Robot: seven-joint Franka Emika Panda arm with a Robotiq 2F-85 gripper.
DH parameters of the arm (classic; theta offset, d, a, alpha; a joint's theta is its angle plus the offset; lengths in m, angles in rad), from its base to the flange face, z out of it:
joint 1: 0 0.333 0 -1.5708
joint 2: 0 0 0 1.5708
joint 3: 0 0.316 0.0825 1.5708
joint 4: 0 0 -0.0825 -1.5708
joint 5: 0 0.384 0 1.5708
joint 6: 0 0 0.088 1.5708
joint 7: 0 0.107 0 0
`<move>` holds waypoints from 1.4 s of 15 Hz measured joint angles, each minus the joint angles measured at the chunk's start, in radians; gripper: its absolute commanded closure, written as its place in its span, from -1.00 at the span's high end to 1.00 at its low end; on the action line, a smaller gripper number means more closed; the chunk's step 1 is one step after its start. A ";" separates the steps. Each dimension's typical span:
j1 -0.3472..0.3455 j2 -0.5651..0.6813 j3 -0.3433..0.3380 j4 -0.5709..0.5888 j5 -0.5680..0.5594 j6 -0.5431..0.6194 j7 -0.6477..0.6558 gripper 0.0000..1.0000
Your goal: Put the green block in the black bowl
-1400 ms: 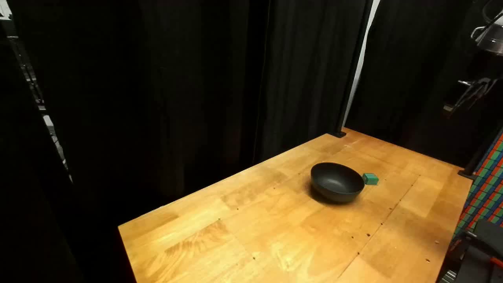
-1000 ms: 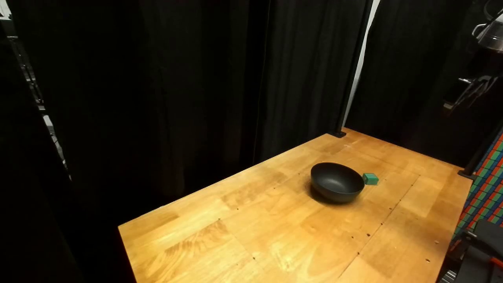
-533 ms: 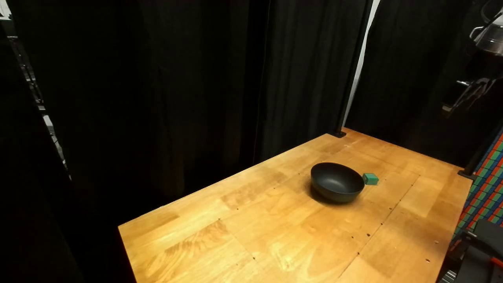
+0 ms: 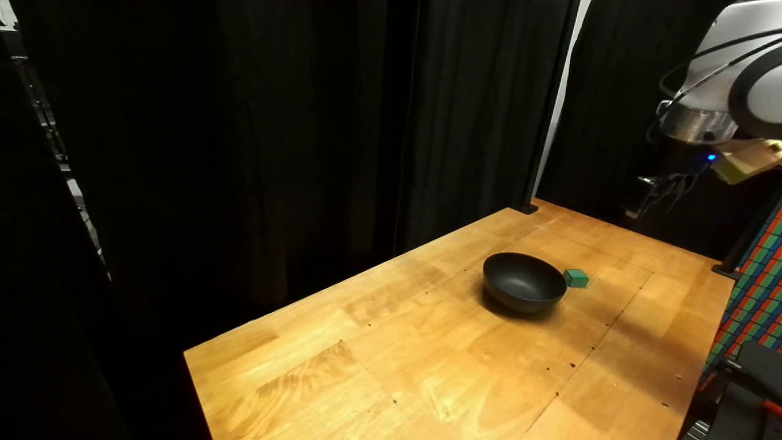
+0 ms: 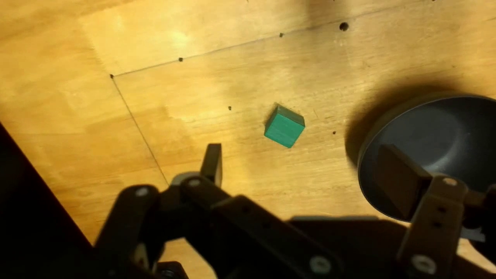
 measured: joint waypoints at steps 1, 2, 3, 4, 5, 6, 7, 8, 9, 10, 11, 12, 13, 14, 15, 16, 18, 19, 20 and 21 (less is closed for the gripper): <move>0.002 0.048 0.007 0.005 -0.002 0.053 0.025 1.00; 0.002 0.100 0.012 0.013 -0.015 0.105 0.058 1.00; 0.002 0.153 0.014 0.026 -0.040 0.150 0.099 1.00; 0.002 0.206 0.014 0.044 -0.076 0.188 0.146 1.00; 0.002 0.259 0.010 0.065 -0.120 0.219 0.199 1.00; 0.006 0.311 -0.001 0.090 -0.160 0.241 0.248 1.00; 0.019 0.363 -0.021 0.118 -0.195 0.256 0.291 1.00; 0.039 0.413 -0.048 0.149 -0.216 0.262 0.322 1.00; 0.063 0.460 -0.077 0.179 -0.219 0.265 0.339 1.00; 0.087 0.505 -0.105 0.209 -0.217 0.267 0.348 1.00; 0.109 0.547 -0.128 0.236 -0.207 0.270 0.352 1.00; 0.127 0.586 -0.146 0.260 -0.190 0.274 0.352 1.00; 0.144 0.623 -0.162 0.283 -0.170 0.279 0.352 0.50; 0.159 0.657 -0.176 0.304 -0.149 0.286 0.352 0.48; 0.174 0.688 -0.187 0.323 -0.125 0.294 0.351 0.31; 0.186 0.715 -0.196 0.341 -0.101 0.297 0.350 0.17; 0.196 0.757 -0.199 0.368 -0.043 0.297 0.334 -0.16; 0.200 0.768 -0.199 0.378 -0.014 0.296 0.322 -0.29; 0.204 0.774 -0.199 0.387 0.005 0.290 0.306 -0.46; 0.209 0.775 -0.201 0.392 0.016 0.280 0.295 -0.51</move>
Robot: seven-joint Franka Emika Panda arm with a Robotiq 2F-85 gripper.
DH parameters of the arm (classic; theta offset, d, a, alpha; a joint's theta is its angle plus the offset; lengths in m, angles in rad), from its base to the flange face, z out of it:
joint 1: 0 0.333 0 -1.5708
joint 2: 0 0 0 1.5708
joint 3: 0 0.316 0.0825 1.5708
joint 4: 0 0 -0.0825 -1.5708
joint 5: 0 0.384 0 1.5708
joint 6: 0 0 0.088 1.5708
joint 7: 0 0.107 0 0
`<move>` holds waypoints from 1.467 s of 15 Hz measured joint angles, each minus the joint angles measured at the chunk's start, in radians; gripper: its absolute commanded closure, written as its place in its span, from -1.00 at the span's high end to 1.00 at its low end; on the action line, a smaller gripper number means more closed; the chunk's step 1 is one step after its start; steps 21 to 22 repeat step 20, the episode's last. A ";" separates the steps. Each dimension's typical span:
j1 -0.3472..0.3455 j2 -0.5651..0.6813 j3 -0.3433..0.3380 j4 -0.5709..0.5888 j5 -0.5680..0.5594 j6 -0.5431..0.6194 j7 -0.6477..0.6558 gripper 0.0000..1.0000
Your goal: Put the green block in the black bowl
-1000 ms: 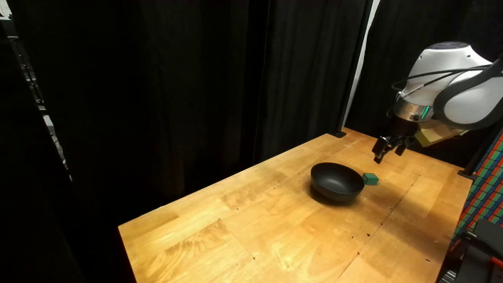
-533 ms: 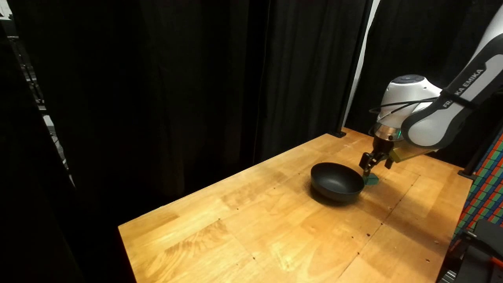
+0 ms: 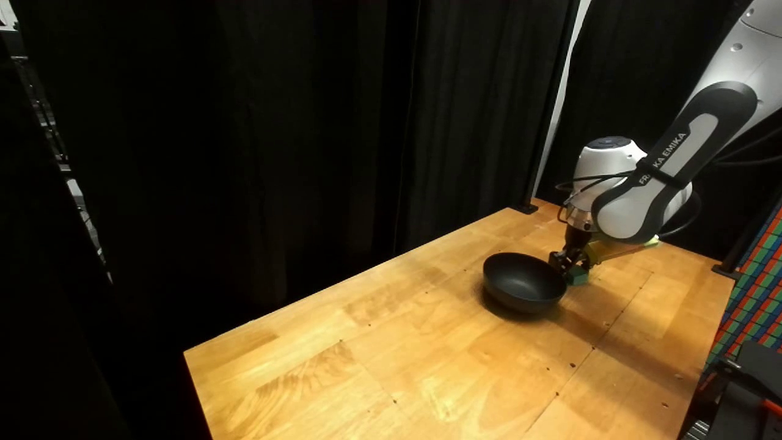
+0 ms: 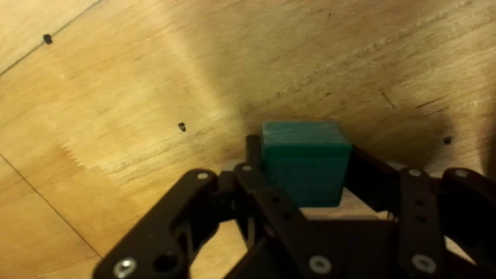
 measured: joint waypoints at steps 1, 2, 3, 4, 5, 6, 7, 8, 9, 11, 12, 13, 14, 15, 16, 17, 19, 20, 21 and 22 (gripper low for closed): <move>0.004 -0.003 -0.002 0.005 0.009 -0.018 -0.013 -0.51; 0.009 -0.010 -0.006 0.007 0.012 -0.041 -0.021 -0.53; 0.015 -0.024 -0.012 0.006 0.012 -0.066 -0.026 -0.53; 0.022 -0.044 -0.018 0.001 0.012 -0.090 -0.028 -0.54; 0.030 -0.070 -0.023 -0.009 0.012 -0.107 -0.030 -0.54; 0.038 -0.104 -0.024 -0.024 0.012 -0.118 -0.032 -0.54; 0.042 -0.144 -0.019 -0.046 0.013 -0.125 -0.037 -0.54; 0.043 -0.186 -0.006 -0.072 0.019 -0.127 -0.048 -0.54; 0.042 -0.227 0.014 -0.100 0.035 -0.127 -0.062 -0.54; 0.040 -0.299 0.069 -0.154 0.099 -0.122 -0.094 -0.54; 0.039 -0.327 0.101 -0.178 0.140 -0.114 -0.113 -0.54; 0.039 -0.347 0.133 -0.199 0.182 -0.096 -0.133 0.46; 0.039 -0.360 0.162 -0.216 0.215 -0.076 -0.146 0.48; 0.039 -0.367 0.187 -0.231 0.242 -0.050 -0.151 0.57; 0.040 -0.368 0.205 -0.241 0.254 -0.023 -0.153 0.76; 0.042 -0.368 0.216 -0.250 0.255 0.002 -0.153 0.89; 0.043 -0.369 0.217 -0.262 0.253 0.030 -0.153 1.00; 0.042 -0.372 0.212 -0.265 0.250 0.030 -0.154 1.00; 0.042 -0.372 0.212 -0.265 0.250 0.030 -0.154 1.00; 0.042 -0.372 0.212 -0.265 0.250 0.030 -0.154 1.00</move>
